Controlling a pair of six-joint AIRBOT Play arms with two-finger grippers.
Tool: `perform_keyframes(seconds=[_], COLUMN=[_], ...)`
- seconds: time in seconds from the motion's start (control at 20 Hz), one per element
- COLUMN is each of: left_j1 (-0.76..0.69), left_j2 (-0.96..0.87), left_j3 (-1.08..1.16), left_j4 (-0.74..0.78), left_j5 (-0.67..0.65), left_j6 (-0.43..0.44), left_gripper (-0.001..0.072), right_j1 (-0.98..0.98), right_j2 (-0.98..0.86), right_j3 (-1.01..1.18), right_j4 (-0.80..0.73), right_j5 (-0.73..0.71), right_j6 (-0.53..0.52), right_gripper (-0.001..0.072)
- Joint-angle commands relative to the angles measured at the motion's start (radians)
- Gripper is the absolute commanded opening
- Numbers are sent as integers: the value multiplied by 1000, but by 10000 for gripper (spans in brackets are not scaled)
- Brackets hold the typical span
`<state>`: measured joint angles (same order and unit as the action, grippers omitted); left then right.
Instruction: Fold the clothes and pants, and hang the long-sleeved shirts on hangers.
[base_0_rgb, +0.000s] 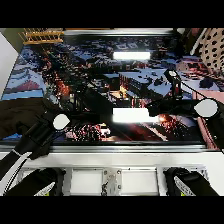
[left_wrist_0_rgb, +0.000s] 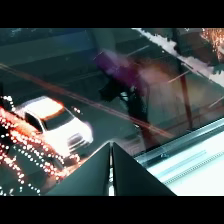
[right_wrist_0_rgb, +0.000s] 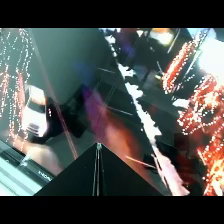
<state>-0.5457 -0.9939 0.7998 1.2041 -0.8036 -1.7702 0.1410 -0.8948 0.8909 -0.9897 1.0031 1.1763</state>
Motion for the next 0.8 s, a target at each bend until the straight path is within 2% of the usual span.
perform_keyframes(seconds=[0.0, 0.5, 0.55, 0.6, 0.75], left_j1=[-1, 0, 11, 35, 204], left_j2=[0, 0, 0, 0, 1], left_j3=[0, 0, 6, 28, 144], left_j4=[0, 12, 49, 109, 362], left_j5=[0, 2, -3, -39, -229], left_j6=[0, 2, 15, 26, 23], left_gripper=[5, 6, 160, 701, 685], right_j1=[1, 1, 1, 1, 1], right_j2=[1, 1, 1, 1, 1], right_j3=[0, 0, 0, 0, 0], right_j4=[0, 0, 0, 0, 0], right_j5=[0, 0, 0, 0, 0], right_j6=[0, 0, 0, 0, 0], right_gripper=[19, 18, 19, 18, 19])
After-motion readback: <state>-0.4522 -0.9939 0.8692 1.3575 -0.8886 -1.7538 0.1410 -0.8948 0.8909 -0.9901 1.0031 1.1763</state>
